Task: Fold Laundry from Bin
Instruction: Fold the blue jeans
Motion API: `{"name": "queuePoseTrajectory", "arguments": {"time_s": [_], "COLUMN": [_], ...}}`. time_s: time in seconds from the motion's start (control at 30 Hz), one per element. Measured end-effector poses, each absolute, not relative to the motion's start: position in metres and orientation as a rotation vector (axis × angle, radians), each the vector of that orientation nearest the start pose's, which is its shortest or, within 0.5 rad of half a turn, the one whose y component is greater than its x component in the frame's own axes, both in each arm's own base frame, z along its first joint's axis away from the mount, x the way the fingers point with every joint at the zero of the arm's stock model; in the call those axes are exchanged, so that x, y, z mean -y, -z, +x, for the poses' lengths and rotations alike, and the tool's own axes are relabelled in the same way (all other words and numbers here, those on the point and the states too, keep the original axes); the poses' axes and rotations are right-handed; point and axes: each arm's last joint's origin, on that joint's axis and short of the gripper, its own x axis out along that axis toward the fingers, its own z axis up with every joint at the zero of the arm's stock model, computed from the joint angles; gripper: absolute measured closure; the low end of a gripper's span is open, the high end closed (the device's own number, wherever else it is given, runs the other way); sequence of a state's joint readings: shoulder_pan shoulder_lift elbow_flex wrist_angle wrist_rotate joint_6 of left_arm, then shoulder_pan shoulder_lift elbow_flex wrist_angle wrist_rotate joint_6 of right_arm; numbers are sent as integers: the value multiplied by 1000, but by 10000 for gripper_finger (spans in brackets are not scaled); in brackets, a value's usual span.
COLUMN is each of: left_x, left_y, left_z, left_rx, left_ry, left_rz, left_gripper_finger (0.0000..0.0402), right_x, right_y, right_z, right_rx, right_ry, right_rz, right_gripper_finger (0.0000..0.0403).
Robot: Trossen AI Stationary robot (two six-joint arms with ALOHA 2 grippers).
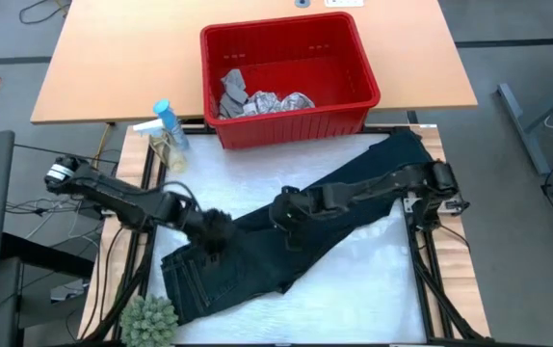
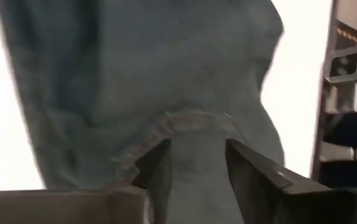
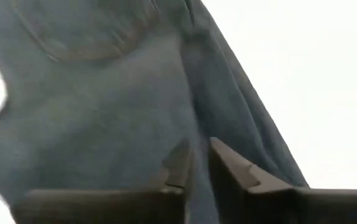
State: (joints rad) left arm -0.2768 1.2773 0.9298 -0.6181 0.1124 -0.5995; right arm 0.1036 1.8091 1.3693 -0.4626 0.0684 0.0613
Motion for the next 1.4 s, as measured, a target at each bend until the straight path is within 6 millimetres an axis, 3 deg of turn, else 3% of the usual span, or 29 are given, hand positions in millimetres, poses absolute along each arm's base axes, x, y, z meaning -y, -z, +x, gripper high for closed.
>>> {"name": "queuePoseTrajectory", "arguments": {"time_s": [0.1, 0.23, 0.5, 0.67, 0.8, 1.1, 1.23, 1.3, 1.4], "left_x": [90, 101, 112, 112, 110, 99, 98, 97, 95], "left_y": [-245, -232, -200, -190, -181, -134, -131, -132, -134], "left_z": [238, 239, 251, 257, 253, 220, 217, 218, 221], "left_rx": [-1059, -1085, -1209, -1230, -1247, -1354, -1356, -1353, -1351], "left_ry": [73, -2, -17, -10, -4, -66, -57, -43, -46], "left_rz": [-436, -386, -334, -298, -290, -360, -337, -311, -282], "left_gripper_finger": [332, 393, 396, 400, 401, 401, 401, 401, 401], "right_x": [-24, -14, -3, 14, 29, 80, 101, 110, 112], "right_y": [-218, -199, -168, -151, -151, -156, -159, -170, -202], "right_z": [394, 400, 410, 413, 413, 405, 399, 397, 388], "right_rx": [-948, -990, -1041, -1075, -1080, -1073, -1082, -1072, -1024], "right_ry": [-24, -47, -107, -69, 17, 204, 318, 331, 286], "right_rz": [-25, -49, -67, -48, -64, 26, 10, -11, -12], "right_gripper_finger": [382, 380, 387, 386, 384, 386, 386, 386, 386]}}
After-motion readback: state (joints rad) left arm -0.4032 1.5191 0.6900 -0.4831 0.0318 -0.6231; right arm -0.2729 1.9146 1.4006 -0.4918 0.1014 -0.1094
